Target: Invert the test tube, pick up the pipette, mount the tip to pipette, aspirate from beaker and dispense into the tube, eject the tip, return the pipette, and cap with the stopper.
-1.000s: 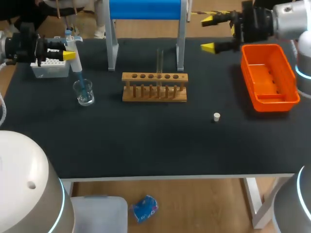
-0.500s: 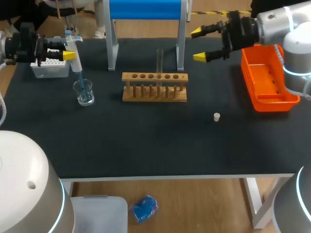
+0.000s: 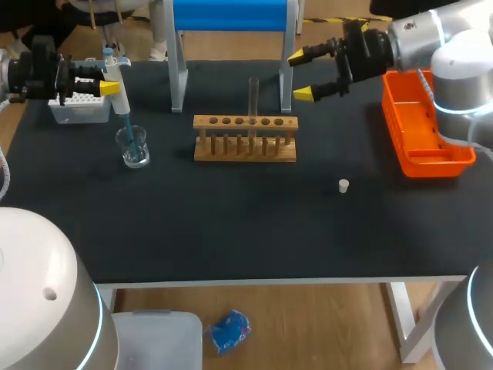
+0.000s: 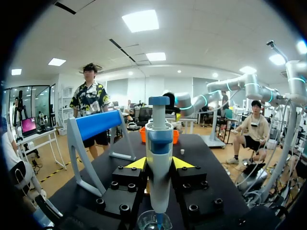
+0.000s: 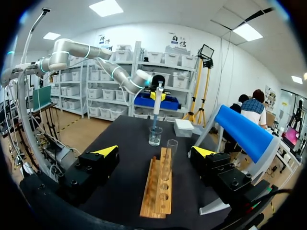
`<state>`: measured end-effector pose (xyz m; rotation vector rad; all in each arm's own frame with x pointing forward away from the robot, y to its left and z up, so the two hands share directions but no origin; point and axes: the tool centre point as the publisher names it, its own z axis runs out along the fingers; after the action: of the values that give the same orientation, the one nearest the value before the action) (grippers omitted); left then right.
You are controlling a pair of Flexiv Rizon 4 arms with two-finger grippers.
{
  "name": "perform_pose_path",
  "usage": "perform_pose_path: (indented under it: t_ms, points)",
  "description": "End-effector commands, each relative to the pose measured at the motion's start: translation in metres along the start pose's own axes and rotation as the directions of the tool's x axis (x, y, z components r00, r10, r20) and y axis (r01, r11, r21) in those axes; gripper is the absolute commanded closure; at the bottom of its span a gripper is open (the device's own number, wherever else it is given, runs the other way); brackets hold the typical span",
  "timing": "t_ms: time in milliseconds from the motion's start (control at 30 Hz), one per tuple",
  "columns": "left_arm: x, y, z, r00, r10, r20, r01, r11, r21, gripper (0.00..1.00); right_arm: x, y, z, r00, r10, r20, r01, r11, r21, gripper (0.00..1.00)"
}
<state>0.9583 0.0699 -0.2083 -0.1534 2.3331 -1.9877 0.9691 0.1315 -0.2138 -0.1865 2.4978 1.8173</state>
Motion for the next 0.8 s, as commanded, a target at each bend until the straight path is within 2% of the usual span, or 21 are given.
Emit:
perform_pose_path:
  t_ms: [33, 233, 800]
  points:
    - [-0.0008, -0.0001, -0.0007, 1.000, 0.000, -0.004, 0.000, 1.000, 0.000, 1.00, 0.0073, 0.0052, -0.0037, 1.000, 0.002, 0.009, -0.002, 1.000, 0.008, 0.00]
    - [-0.0008, -0.0001, -0.0007, 1.000, 0.000, -0.004, 0.000, 1.000, 0.000, 1.00, 0.0136, 0.0083, -0.0063, 1.000, 0.003, 0.014, -0.003, 1.000, 0.023, 0.00]
    - [-0.0008, -0.0001, -0.0007, 1.000, 0.000, -0.004, 0.000, 1.000, 0.000, 1.00, 0.0136, 0.0083, -0.0063, 1.000, 0.003, 0.014, -0.003, 1.000, 0.023, 0.00]
